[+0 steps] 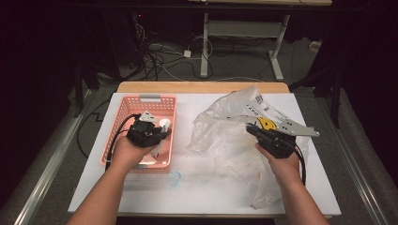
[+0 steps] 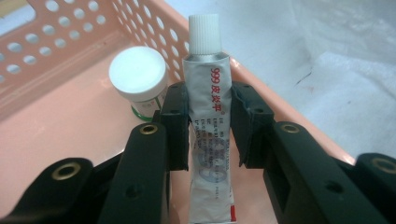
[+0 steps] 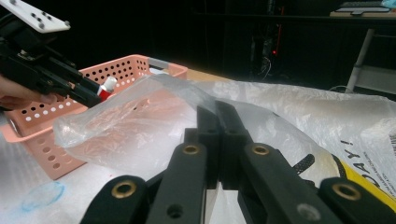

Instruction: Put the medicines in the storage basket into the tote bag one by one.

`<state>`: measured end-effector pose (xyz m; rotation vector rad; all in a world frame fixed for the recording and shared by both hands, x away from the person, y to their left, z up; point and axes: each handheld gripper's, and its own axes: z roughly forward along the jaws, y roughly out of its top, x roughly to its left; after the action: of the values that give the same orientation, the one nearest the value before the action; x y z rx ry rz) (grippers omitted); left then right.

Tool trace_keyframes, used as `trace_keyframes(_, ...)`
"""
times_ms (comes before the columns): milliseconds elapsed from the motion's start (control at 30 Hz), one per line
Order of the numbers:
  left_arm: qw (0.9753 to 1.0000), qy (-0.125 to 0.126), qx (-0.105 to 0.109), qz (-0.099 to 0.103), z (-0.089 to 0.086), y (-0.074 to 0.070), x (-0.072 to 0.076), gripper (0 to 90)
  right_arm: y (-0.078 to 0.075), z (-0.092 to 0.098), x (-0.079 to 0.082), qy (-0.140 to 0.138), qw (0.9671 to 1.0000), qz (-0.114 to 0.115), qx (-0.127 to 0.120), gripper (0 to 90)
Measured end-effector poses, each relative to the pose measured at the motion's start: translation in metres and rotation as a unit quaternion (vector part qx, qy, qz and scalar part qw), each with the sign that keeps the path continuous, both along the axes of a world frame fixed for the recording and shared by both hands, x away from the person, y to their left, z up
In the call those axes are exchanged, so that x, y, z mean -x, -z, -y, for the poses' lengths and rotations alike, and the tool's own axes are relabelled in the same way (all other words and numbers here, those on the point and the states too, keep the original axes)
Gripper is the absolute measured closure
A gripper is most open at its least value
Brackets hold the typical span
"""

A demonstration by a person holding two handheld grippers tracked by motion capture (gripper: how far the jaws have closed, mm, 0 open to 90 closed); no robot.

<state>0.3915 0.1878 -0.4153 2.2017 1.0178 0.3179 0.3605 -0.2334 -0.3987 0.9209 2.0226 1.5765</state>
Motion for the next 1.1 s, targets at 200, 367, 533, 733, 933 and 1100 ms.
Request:
trace_keyframes(200, 0.9991, -0.003, 0.035, 0.024, -0.008, -0.007, 0.011, 67.7, 0.0, 0.0, 0.0, 0.001, 1.0, 0.0, 0.0, 90.0)
trace_keyframes(367, 0.9973, -0.009, 0.06, 0.041, -0.012, -0.009, 0.023, 67.7, 0.0, 0.0, 0.0, 0.001, 1.0, 0.001, 0.001, 90.0)
trace_keyframes(533, 0.9953, -0.013, 0.075, 0.06, -0.014, -0.011, 0.038, 67.7, 0.0, 0.0, 0.001, 0.003, 1.0, 0.0, 0.002, 90.0)
trace_keyframes(733, 0.9918, -0.02, 0.095, 0.083, -0.016, -0.013, 0.052, 67.7, 0.0, -0.001, 0.002, 0.002, 1.0, 0.002, 0.006, 90.0)
trace_keyframes(933, 0.9881, -0.016, 0.115, 0.1, -0.015, -0.01, 0.061, 67.7, 0.001, -0.003, 0.003, 0.001, 0.9999, 0.003, 0.013, 90.0)
trace_keyframes(1100, 0.9848, -0.013, 0.133, 0.11, -0.02, -0.014, 0.067, 67.7, 0.001, -0.004, 0.004, 0.001, 0.9998, 0.004, 0.017, 90.0)
